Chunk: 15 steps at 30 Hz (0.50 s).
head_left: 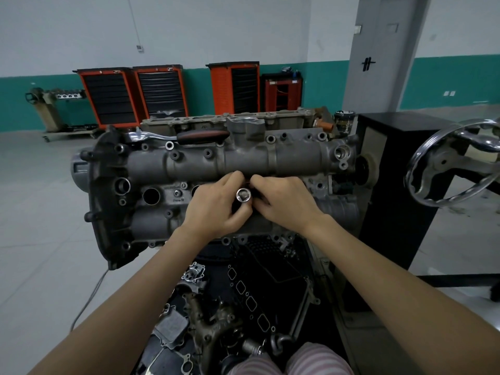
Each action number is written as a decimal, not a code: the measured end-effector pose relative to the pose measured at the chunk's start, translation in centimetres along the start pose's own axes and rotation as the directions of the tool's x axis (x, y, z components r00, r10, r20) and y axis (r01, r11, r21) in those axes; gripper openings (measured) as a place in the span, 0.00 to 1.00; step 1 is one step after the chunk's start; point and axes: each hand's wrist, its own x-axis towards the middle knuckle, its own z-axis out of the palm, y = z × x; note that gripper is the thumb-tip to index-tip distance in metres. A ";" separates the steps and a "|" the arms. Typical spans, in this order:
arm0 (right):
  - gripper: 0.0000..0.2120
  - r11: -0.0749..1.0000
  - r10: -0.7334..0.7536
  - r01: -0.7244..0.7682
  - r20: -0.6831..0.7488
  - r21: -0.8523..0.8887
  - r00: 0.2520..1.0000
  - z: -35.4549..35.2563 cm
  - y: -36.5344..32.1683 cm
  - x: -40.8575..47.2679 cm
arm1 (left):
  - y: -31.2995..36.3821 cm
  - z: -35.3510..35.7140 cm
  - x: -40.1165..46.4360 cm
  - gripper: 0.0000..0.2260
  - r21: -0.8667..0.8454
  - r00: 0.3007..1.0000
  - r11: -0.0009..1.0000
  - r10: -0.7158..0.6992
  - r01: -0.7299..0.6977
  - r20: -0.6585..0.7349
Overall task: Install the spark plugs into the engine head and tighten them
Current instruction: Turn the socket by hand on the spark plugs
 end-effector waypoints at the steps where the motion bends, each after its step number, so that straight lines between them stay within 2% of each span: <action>1: 0.08 1.000 0.009 -0.009 -0.009 -0.005 1.000 0.0 0.1 0.0 | 0.0 0.1 0.0 0.13 0.018 1.000 1.000 -0.002 0.002 -0.003; 5: 0.05 1.000 0.018 -0.018 -0.035 -0.008 0.999 0.0 0.0 0.0 | -0.3 0.3 0.0 0.16 0.084 0.999 0.996 0.031 -0.027 -0.041; 7: 0.07 0.999 0.034 -0.033 -0.029 0.005 0.999 0.0 0.0 -0.1 | -0.4 0.4 0.0 0.17 0.074 0.997 0.996 0.043 -0.039 -0.057; 12: 0.13 0.999 0.014 -0.015 0.031 0.034 0.999 0.3 0.2 -0.2 | -0.1 0.2 0.0 0.13 0.035 0.999 0.999 -0.004 0.005 -0.043; 15: 0.10 1.000 -0.010 0.009 0.035 0.025 0.999 0.2 0.3 -0.2 | 0.0 0.2 0.0 0.12 0.021 0.999 1.000 -0.003 0.004 -0.035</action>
